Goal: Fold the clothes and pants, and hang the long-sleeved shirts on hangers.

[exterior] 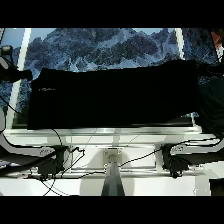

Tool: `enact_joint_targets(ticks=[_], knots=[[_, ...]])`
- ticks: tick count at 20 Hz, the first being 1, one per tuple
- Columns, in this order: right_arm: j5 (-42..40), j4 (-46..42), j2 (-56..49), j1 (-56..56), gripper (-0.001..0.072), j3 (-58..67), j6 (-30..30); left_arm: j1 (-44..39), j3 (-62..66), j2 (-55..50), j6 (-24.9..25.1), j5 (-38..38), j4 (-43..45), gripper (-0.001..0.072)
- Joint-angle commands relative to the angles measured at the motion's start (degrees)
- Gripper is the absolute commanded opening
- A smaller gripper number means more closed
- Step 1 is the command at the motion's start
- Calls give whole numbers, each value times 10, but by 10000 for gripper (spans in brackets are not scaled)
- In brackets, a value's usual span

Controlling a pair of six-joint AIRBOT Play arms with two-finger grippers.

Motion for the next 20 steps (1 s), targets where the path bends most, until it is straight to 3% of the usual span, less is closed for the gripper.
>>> enact_joint_targets(ticks=[1,4,7,14,15,17,20], knots=[[-13,0,0,0,14,0,0,9,47,-24,-27,40,-121,688],[-14,0,0,0,14,0,0,16,80,-81,59,7,-250,688],[-14,0,0,0,14,0,0,8,99,-127,124,8,-283,689],[-19,19,0,0,14,0,0,-25,114,-189,139,92,-264,688],[-19,21,0,0,14,0,0,-30,114,-193,139,94,-248,660],[-19,21,0,0,14,0,0,-43,114,-193,139,109,-215,479],[-20,21,0,0,14,0,0,-64,115,-191,140,145,-206,107]])
